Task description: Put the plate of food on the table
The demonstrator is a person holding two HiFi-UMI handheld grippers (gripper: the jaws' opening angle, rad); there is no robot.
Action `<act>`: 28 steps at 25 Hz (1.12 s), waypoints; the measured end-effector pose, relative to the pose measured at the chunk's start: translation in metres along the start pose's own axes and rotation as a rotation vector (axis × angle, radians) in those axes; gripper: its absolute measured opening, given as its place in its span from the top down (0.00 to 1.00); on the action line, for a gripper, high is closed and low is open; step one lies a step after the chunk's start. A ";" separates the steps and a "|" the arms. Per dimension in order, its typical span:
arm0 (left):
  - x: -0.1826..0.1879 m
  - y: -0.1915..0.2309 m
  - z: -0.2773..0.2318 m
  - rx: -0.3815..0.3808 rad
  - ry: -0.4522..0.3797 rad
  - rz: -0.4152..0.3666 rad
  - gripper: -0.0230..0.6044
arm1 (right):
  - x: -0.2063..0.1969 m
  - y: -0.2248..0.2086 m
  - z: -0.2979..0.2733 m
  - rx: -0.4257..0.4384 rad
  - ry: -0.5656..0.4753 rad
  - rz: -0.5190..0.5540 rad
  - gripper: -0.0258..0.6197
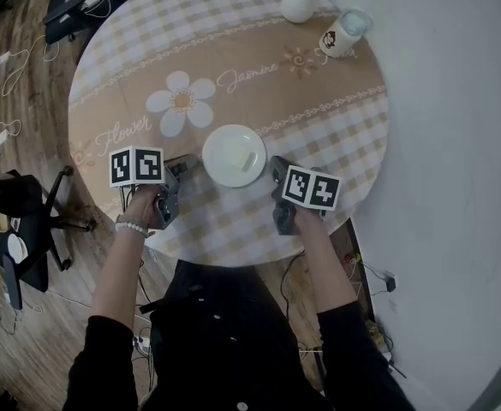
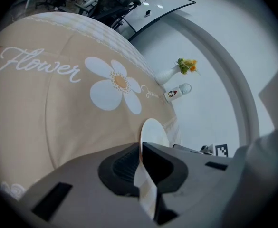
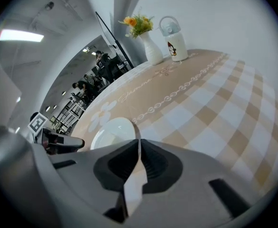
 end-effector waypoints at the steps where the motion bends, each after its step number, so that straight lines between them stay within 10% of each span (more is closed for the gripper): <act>1: -0.001 -0.002 0.002 0.002 -0.005 -0.013 0.94 | 0.000 0.002 0.003 -0.007 -0.011 0.020 0.95; 28: 0.009 -0.179 0.137 0.069 -0.482 -0.665 0.96 | 0.039 0.131 0.170 0.061 -0.472 0.408 0.96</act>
Point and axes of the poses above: the fingertips, and each gripper's own axes: z backward along the fingers, y to its left, x out of its top, the point moved 2 cm from there along z, backward along the fingers, and after that the axes turned 1 degree about -x, right-handed, at the moved point
